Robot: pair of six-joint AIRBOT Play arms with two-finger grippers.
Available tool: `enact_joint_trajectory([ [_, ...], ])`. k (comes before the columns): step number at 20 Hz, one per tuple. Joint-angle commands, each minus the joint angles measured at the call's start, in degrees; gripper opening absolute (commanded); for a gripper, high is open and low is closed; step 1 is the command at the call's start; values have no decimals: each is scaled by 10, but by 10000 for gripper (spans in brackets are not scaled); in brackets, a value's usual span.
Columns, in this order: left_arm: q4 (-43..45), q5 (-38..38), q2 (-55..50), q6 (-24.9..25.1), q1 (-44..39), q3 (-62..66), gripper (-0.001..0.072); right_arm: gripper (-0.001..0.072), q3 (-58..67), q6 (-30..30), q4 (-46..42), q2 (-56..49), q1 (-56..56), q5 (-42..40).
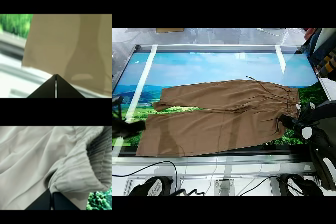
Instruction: Fold the clothes and pants, and hang the long-sleeved shirts on hangers.
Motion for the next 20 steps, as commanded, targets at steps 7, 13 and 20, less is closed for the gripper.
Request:
enact_joint_trajectory([
  [7,-16,3,-3,-21,219,-142,415,25,0,-37,-1,0,2,-17],
  [13,-71,77,-12,29,319,-169,412,25,0,-46,-1,0,2,11],
  [20,-183,158,-46,84,336,-172,527,25,0,-46,-1,0,2,14],
])
